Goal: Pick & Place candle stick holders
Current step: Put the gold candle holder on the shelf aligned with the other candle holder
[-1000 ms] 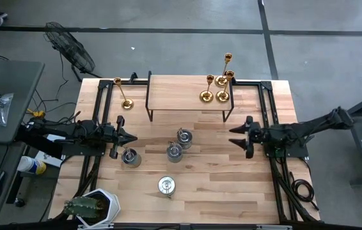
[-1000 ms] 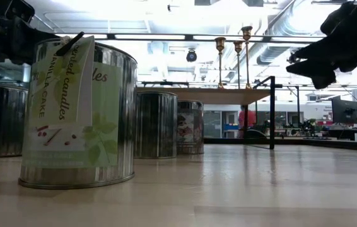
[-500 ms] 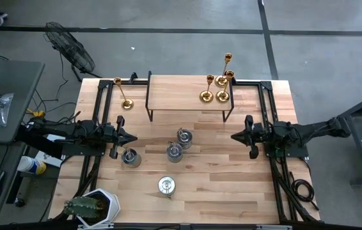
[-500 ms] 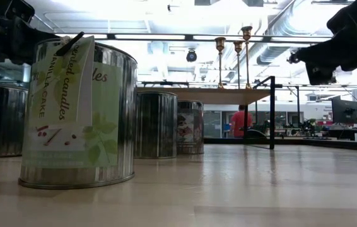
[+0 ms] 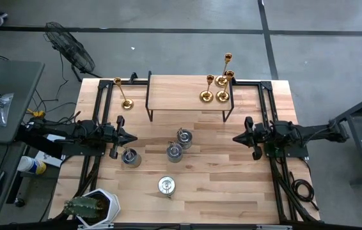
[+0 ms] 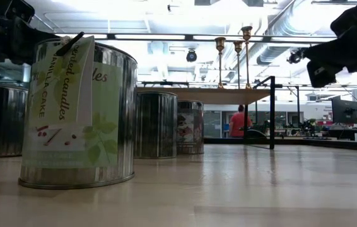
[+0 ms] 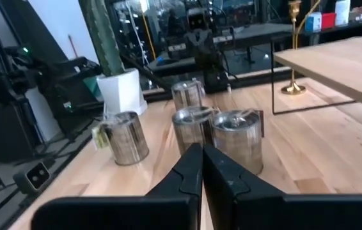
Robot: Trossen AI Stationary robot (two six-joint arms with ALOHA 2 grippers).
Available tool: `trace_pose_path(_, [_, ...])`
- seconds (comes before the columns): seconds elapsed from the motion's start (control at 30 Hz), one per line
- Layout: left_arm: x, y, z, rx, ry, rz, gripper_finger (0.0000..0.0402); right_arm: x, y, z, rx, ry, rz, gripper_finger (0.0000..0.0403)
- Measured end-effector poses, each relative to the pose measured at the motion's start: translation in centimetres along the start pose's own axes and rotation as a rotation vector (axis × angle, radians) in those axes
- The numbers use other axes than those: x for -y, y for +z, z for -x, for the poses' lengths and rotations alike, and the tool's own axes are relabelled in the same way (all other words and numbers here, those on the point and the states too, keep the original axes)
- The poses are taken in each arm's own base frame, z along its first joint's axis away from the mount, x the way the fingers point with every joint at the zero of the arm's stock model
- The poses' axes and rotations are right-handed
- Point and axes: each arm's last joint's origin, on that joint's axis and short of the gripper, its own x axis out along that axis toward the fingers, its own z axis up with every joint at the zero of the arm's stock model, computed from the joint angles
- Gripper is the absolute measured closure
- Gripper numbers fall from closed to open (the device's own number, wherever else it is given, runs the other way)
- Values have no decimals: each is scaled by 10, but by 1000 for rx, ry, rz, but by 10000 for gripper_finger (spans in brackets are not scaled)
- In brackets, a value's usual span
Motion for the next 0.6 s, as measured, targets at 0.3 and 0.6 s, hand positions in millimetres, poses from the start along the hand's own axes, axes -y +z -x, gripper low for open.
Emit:
trace_pose_path(0.3, [0,0,0,0,3,0,402,0,0,0,0,0,-3,399])
trace_pose_path(0.6, [0,0,0,0,3,0,402,0,-1,0,-6,-2,-3,399])
